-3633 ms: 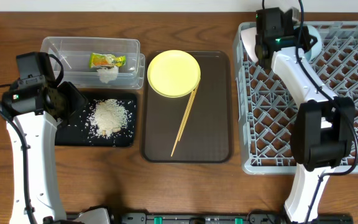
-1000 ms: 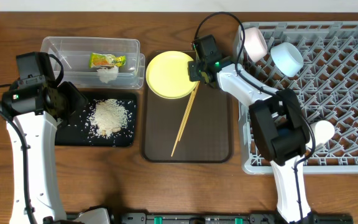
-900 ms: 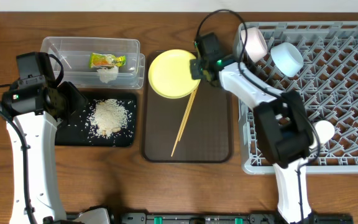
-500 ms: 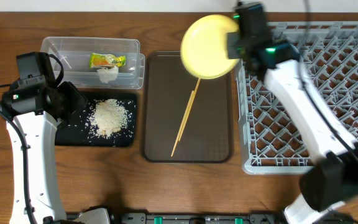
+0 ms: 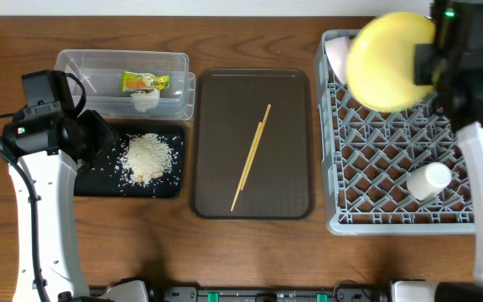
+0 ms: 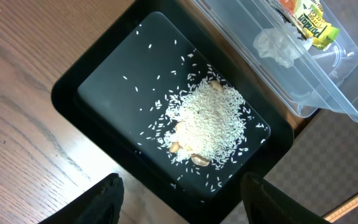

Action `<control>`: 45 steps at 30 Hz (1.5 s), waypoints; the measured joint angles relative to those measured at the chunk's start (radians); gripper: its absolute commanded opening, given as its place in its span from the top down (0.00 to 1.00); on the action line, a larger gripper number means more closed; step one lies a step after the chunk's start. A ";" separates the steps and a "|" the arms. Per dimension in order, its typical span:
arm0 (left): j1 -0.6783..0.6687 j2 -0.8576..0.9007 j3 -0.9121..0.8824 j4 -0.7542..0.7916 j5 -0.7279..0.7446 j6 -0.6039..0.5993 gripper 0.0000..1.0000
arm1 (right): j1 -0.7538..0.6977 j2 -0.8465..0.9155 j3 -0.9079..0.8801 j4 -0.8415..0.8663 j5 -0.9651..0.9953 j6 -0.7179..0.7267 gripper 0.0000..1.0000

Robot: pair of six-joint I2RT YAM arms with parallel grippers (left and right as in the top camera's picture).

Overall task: Sort waste into correct bins and load items into the dishwasher rack
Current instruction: 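Lift the yellow plate and stand it upright in the rack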

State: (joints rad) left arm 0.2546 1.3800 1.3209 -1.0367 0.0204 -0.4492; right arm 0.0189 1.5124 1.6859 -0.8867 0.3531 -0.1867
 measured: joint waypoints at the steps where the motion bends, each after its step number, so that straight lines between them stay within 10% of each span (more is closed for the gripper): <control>1: 0.000 0.000 0.000 0.000 0.000 0.000 0.36 | -0.002 -0.006 0.000 -0.012 0.019 -0.042 0.99; 16: 0.000 0.000 0.000 -0.004 0.000 0.000 0.36 | 0.088 0.066 0.000 -0.067 0.275 -0.299 0.99; 45: 0.000 0.000 0.000 -0.006 0.000 0.000 0.36 | 0.221 0.322 0.000 -0.076 0.328 -0.203 0.89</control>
State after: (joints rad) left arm 0.2546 1.3800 1.3209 -1.0431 0.0200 -0.4492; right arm 0.2401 1.8347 1.6855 -0.9630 0.6811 -0.3897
